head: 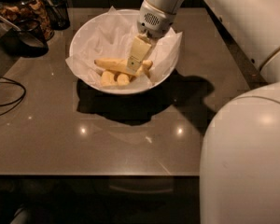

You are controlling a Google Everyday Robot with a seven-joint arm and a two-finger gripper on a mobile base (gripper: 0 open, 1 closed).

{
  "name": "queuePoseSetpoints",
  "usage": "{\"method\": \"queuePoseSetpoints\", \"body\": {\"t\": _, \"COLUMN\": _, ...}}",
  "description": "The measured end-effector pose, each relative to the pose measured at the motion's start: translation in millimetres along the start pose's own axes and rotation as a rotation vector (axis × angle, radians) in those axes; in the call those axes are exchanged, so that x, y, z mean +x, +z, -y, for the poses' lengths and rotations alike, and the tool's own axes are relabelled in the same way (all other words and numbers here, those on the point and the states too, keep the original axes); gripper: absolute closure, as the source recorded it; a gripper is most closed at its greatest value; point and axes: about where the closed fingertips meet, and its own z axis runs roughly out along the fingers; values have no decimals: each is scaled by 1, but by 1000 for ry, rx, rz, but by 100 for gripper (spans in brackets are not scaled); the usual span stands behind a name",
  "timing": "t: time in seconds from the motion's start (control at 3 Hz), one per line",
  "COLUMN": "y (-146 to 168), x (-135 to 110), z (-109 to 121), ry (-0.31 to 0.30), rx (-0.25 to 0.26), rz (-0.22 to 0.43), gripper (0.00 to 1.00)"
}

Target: Pick banana from white bowl

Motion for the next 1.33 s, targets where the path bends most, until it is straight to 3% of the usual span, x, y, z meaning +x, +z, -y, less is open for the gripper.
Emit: {"method": "queuePoseSetpoints", "body": {"t": 1.33, "y": 30, "x": 2, "z": 9, "ry": -8, "rx": -57, "rz": -27, "gripper": 47}}
